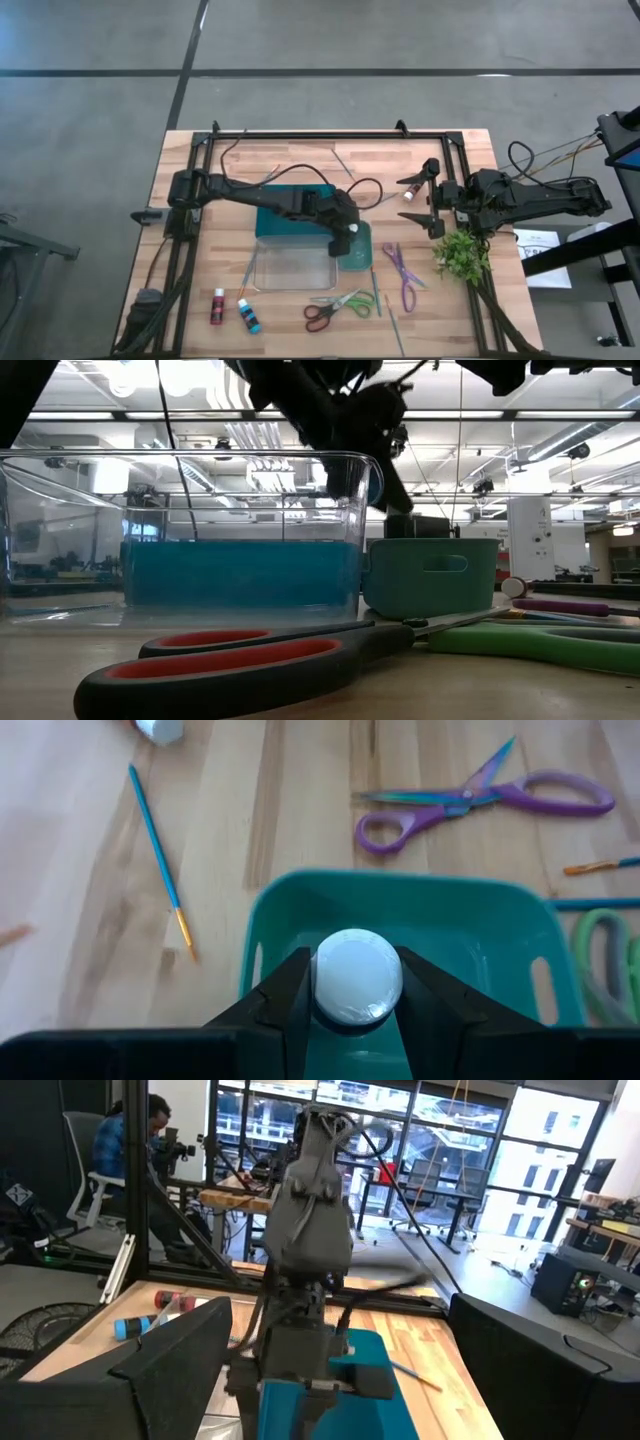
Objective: Pick & Place Paint Supplies
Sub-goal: Put the black paint bottle into the green bin
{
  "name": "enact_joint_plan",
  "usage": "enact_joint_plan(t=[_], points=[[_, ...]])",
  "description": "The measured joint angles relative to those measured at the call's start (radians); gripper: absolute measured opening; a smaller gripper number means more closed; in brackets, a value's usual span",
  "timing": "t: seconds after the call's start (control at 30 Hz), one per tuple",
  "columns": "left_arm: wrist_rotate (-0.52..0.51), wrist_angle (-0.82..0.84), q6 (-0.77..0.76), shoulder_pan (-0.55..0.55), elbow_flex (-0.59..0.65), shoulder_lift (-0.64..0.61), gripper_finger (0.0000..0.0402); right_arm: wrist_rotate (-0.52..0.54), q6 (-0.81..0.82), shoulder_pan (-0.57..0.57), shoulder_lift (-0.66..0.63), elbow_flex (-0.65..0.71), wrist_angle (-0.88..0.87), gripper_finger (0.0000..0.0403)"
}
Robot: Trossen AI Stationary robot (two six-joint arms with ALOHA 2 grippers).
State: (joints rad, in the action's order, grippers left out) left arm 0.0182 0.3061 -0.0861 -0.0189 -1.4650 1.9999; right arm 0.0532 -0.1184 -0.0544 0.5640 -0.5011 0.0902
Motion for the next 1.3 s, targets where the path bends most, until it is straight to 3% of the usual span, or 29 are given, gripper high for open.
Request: enact_joint_plan(t=[0.17, 0.8, 1.3], points=[[0.001, -0.076, -0.028, -0.002, 0.052, -0.002, 0.0118, 0.000, 0.001, 0.000, 0.000, 0.000, -0.001, 0.0370], [-0.026, -0.022, -0.009, -0.003, 0.066, -0.053, 0.0118, 0.003, 0.001, 0.000, 0.000, 0.000, -0.005, 0.0370], [-0.030, -0.111, -0.027, -0.003, 0.138, -0.049, 0.0118, 0.002, 0.002, 0.000, 0.000, 0.000, -0.004, 0.0370]])
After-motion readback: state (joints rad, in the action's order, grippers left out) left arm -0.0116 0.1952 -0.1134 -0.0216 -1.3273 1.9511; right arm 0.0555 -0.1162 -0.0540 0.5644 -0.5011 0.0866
